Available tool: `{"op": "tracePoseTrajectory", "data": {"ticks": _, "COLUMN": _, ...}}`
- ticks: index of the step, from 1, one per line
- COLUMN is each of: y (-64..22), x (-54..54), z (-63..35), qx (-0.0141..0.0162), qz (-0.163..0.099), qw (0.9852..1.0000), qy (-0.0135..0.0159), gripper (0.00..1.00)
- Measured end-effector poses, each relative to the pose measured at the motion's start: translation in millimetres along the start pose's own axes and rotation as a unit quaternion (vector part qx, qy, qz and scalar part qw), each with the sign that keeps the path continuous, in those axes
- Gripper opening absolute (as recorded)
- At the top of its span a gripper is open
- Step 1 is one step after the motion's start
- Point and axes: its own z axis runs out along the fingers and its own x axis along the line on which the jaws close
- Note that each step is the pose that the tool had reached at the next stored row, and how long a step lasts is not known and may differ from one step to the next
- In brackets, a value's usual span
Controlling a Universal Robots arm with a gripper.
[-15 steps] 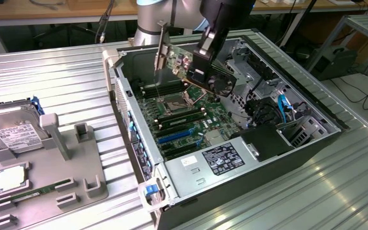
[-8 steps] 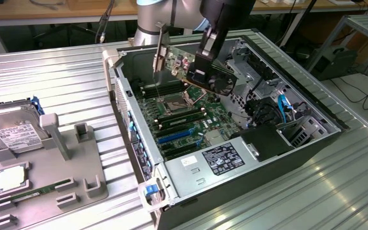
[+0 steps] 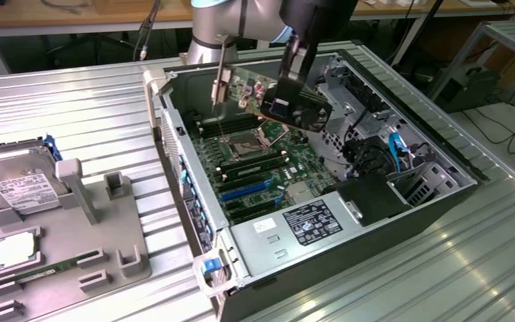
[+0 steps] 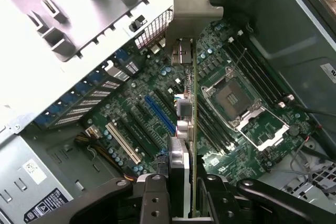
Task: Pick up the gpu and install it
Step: 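Insert the gpu into the slot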
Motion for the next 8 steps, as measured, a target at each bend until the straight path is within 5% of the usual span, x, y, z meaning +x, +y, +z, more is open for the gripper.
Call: {"op": "tracePoseTrajectory", "data": {"ticks": 8, "y": -0.1, "x": -0.1, "z": 0.0, "qx": -0.0005, "qz": -0.042, "qw": 0.9991, "qy": 0.0026, "gripper": 0.28}}
